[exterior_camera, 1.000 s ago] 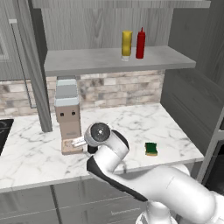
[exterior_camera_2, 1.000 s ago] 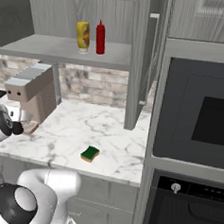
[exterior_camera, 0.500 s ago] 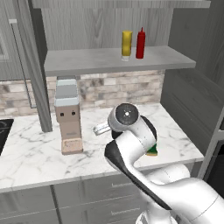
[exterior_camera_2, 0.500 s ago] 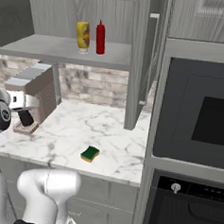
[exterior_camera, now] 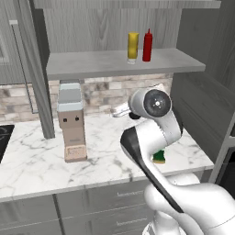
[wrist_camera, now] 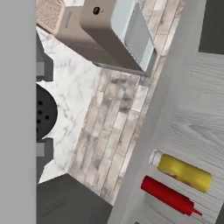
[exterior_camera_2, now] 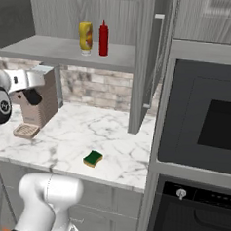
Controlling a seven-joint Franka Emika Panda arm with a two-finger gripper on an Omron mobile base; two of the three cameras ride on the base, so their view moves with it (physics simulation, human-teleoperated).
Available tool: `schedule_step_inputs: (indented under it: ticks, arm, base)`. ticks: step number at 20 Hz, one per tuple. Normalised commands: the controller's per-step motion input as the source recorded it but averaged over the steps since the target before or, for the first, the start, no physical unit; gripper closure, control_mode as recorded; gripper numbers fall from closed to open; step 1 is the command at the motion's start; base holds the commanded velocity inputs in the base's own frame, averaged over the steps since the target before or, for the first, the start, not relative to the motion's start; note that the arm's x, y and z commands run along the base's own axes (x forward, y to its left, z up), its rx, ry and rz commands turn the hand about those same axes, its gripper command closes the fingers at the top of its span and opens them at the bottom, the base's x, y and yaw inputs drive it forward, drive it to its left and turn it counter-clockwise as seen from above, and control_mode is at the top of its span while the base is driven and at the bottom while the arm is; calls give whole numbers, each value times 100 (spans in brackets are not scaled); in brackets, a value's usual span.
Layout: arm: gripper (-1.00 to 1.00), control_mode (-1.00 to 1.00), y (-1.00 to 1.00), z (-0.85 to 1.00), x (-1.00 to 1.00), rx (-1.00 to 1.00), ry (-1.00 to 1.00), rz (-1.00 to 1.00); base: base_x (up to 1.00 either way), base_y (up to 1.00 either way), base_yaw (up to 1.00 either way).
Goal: There are various items on the counter. Only move the condiments/shakers into the cabinet.
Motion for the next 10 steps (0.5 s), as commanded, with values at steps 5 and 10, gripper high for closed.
schedule_step_inputs:
  ticks: [5, 10]
  arm:
    - [100, -100, -1, 79, 0, 12, -19, 4]
    - [100, -100, -21, 37, 7, 39, 0, 11]
  base:
    - [0, 0, 0]
    - [0, 0, 0]
